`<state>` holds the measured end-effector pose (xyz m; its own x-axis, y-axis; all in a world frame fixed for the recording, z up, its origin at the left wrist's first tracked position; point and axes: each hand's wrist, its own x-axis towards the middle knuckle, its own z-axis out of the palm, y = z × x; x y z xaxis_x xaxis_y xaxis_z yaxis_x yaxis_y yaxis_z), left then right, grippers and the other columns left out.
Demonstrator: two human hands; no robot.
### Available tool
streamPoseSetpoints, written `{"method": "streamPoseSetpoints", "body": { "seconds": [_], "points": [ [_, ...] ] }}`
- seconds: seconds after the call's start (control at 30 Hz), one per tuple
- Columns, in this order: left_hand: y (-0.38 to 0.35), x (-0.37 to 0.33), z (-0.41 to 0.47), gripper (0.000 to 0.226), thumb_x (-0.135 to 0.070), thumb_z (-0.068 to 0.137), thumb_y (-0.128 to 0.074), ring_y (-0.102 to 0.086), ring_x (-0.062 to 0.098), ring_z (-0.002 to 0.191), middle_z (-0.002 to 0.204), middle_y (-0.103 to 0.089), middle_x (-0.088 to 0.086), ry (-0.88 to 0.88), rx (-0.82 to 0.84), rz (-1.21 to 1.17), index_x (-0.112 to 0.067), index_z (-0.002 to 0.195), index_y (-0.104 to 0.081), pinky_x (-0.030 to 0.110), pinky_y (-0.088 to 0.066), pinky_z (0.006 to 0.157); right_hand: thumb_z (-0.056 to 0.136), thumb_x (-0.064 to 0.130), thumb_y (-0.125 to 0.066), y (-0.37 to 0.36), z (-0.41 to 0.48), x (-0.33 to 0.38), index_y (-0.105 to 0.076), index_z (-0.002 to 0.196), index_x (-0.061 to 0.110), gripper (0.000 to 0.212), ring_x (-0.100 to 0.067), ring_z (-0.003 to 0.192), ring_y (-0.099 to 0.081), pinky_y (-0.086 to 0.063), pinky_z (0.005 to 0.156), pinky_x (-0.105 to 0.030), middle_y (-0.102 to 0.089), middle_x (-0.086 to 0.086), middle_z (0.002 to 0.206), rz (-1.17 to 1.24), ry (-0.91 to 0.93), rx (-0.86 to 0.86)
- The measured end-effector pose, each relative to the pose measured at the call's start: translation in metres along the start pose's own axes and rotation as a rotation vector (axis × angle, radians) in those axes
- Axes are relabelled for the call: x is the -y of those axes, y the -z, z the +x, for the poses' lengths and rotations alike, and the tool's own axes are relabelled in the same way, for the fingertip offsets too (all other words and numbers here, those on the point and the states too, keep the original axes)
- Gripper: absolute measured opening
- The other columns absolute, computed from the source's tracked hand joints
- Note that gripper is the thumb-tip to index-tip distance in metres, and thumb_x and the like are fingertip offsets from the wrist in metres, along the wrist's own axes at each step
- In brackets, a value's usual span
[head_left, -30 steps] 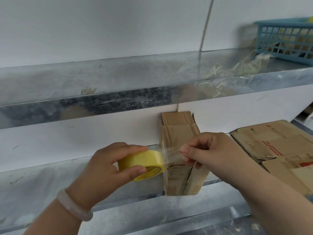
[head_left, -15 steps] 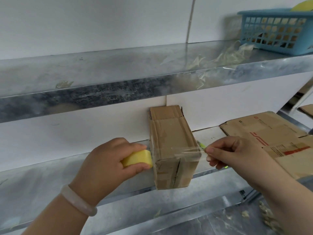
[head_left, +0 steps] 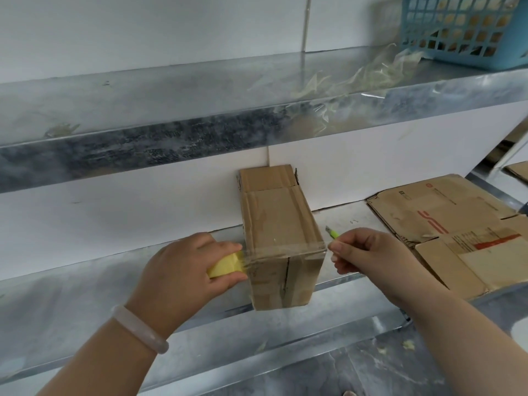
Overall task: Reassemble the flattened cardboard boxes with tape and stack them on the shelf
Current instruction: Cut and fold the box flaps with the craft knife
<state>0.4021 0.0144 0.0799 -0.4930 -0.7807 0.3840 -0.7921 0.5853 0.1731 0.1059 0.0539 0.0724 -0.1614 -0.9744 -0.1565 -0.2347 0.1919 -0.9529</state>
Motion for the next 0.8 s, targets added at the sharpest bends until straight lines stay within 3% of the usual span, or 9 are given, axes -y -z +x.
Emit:
{"method": "streamPoseSetpoints", "body": {
  "seconds": [0.13,0.33,0.53,0.63,0.73,0.8],
  "points": [
    [-0.007,0.003,0.0,0.051,-0.071,0.076,-0.044,-0.056,0.008,0.064,0.08,-0.059,-0.015,-0.011,0.016,0.021,-0.037,0.104,-0.07,0.016,-0.037,0.052,0.081,0.017,-0.072,-0.006,0.007,-0.014,-0.071,0.081,0.004,0.013,-0.021,0.068,-0.066,-0.056,0.07,-0.031,-0.07,-0.009,0.073,0.216,-0.054,0.041],
    [-0.018,0.004,0.0,0.049,-0.067,0.077,-0.047,-0.056,0.011,0.061,0.077,-0.059,-0.01,-0.051,-0.006,0.003,-0.031,0.1,-0.071,0.025,-0.045,0.049,0.073,0.02,-0.067,-0.024,0.012,-0.035,-0.07,0.063,0.009,0.015,-0.017,0.062,-0.059,-0.056,0.064,-0.028,-0.061,-0.009,0.065,0.57,-0.087,0.096],
    [-0.023,0.005,0.002,0.046,-0.065,0.078,-0.049,-0.055,0.011,0.061,0.076,-0.058,-0.011,-0.056,-0.007,0.012,-0.03,0.099,-0.071,0.024,-0.043,0.051,0.073,0.019,-0.068,-0.027,0.019,-0.045,-0.058,0.066,0.005,0.018,-0.013,0.04,-0.044,-0.057,0.052,-0.031,-0.049,-0.008,0.052,0.623,-0.172,0.12],
    [-0.024,0.004,0.003,0.047,-0.065,0.078,-0.049,-0.055,0.011,0.06,0.075,-0.058,-0.01,-0.067,-0.008,0.026,-0.028,0.096,-0.072,0.022,-0.041,0.052,0.067,0.025,-0.074,-0.037,0.021,-0.053,-0.054,0.067,0.006,0.028,-0.011,0.038,-0.043,-0.058,0.052,-0.031,-0.049,-0.006,0.051,0.736,-0.251,0.147],
    [-0.023,0.002,0.004,0.046,-0.066,0.078,-0.048,-0.056,0.009,0.061,0.075,-0.058,-0.012,-0.056,0.004,0.038,-0.029,0.095,-0.071,0.019,-0.036,0.052,0.051,0.034,-0.092,-0.043,0.026,-0.062,-0.055,0.071,0.008,0.049,-0.009,0.042,-0.044,-0.056,0.053,-0.027,-0.049,-0.002,0.054,0.872,-0.311,0.249],
    [-0.022,0.002,0.005,0.046,-0.067,0.077,-0.047,-0.055,0.008,0.061,0.076,-0.058,-0.014,-0.046,0.017,0.05,-0.031,0.093,-0.071,0.016,-0.032,0.052,0.055,0.03,-0.092,-0.043,0.028,-0.068,-0.055,0.071,0.01,0.045,-0.009,0.043,-0.042,-0.052,0.051,-0.025,-0.047,-0.002,0.055,0.915,-0.396,0.279]
  ]
}}
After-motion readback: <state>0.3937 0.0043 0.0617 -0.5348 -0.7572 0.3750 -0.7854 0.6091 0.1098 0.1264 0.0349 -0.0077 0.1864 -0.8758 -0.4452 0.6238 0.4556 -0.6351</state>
